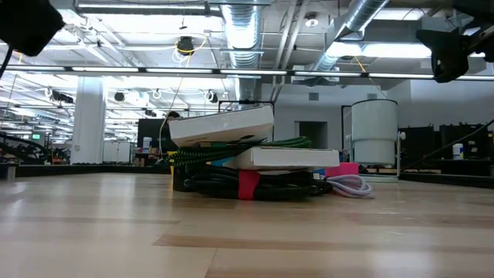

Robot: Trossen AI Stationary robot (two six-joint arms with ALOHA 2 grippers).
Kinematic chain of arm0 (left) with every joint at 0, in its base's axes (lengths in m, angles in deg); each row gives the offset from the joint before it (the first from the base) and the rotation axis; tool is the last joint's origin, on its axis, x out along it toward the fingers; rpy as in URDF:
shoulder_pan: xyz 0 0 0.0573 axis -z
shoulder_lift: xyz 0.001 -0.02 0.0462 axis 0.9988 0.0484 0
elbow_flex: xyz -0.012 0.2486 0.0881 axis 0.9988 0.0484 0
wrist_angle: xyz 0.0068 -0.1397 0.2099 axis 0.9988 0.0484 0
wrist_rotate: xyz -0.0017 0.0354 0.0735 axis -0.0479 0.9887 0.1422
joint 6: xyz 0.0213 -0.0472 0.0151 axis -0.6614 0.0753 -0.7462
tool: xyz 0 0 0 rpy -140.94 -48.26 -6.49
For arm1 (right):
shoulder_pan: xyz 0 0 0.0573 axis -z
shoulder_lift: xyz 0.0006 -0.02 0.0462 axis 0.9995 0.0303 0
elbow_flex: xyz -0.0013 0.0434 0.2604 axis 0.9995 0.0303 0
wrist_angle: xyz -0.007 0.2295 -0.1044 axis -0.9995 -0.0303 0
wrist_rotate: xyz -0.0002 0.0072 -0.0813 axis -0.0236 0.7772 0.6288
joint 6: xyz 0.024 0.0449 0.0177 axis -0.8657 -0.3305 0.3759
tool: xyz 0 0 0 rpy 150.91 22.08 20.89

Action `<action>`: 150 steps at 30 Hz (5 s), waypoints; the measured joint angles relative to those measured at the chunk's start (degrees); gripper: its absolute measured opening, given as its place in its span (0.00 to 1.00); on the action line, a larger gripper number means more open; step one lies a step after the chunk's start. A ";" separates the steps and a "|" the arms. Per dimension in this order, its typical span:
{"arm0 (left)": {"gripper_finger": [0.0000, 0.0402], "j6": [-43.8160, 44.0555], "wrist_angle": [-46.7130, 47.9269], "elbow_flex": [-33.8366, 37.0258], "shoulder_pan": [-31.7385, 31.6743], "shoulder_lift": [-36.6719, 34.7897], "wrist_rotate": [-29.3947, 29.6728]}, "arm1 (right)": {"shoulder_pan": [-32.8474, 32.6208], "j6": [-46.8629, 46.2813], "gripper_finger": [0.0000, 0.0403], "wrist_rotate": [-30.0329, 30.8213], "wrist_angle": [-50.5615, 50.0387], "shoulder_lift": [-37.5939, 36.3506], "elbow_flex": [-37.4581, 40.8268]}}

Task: Pick and place items into bin
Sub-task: Put the left white box into the dark blue bin

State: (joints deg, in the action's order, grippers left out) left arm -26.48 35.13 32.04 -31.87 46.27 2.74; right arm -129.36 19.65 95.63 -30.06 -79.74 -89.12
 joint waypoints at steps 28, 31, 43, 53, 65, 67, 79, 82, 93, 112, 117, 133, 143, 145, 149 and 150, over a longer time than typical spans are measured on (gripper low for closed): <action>0.73 -12.06 -2.21 -12.11 -4.75 13.46 -1.21 | 0.00 0.00 0.68 -0.01 0.00 -0.02 0.00; 0.73 -14.62 7.84 -18.42 -4.75 16.45 1.23 | 0.00 0.00 0.68 0.00 0.00 -0.01 0.00; 0.73 -16.21 31.27 -34.81 -4.77 30.40 6.12 | 0.00 -0.01 0.68 0.00 0.00 0.00 0.00; 0.73 -16.08 31.78 -37.00 -4.77 35.75 9.78 | 0.00 -0.01 0.68 -0.01 0.00 -0.01 0.00; 0.73 -23.19 28.69 -37.07 -5.26 43.97 20.67 | 0.00 -0.01 0.68 0.00 -0.89 -0.02 0.00; 0.73 -23.18 27.15 -37.07 -5.45 45.22 21.96 | 0.00 0.00 0.68 0.00 -1.27 0.00 0.00; 0.73 -29.49 23.81 -37.13 -5.82 48.00 23.94 | 0.00 -0.02 0.68 0.00 -1.59 -0.02 0.00; 0.73 -31.35 24.39 -37.11 -6.03 49.33 23.31 | 0.00 0.00 0.68 0.00 -1.81 -0.04 0.00; 0.73 -35.45 22.56 -37.14 -6.78 54.12 28.44 | 0.00 -0.01 0.68 -0.02 -3.43 -0.02 0.00; 0.73 -37.66 20.94 -37.09 -10.03 54.18 28.59 | 0.00 0.00 0.68 -0.02 -4.12 -0.02 0.00; 0.73 -39.06 20.84 -37.10 -10.79 54.11 26.85 | 0.00 0.00 0.68 -0.01 -4.29 -0.02 0.00; 0.73 -39.23 20.86 -37.13 -11.87 54.05 25.92 | 0.00 0.00 0.68 -0.02 -4.29 -0.02 0.00; 0.73 -39.23 20.88 -37.13 -11.90 54.05 25.94 | 0.00 0.00 0.68 0.00 -4.29 -0.02 0.00; 0.73 -39.23 20.88 -37.13 -11.94 54.05 25.94 | 0.00 0.00 0.68 -0.02 -4.29 -0.02 0.00; 0.73 -39.23 20.90 -37.13 -12.19 54.05 25.98 | 0.00 0.00 0.68 -0.02 -4.29 -0.02 0.00; 0.73 -39.23 20.90 -37.13 -12.27 54.05 25.97 | 0.00 -0.01 0.68 -0.02 -4.29 -0.02 0.00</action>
State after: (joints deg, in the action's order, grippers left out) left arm -65.71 56.03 -5.09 -44.14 100.32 28.70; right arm -129.36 19.64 95.61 -34.35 -79.76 -89.12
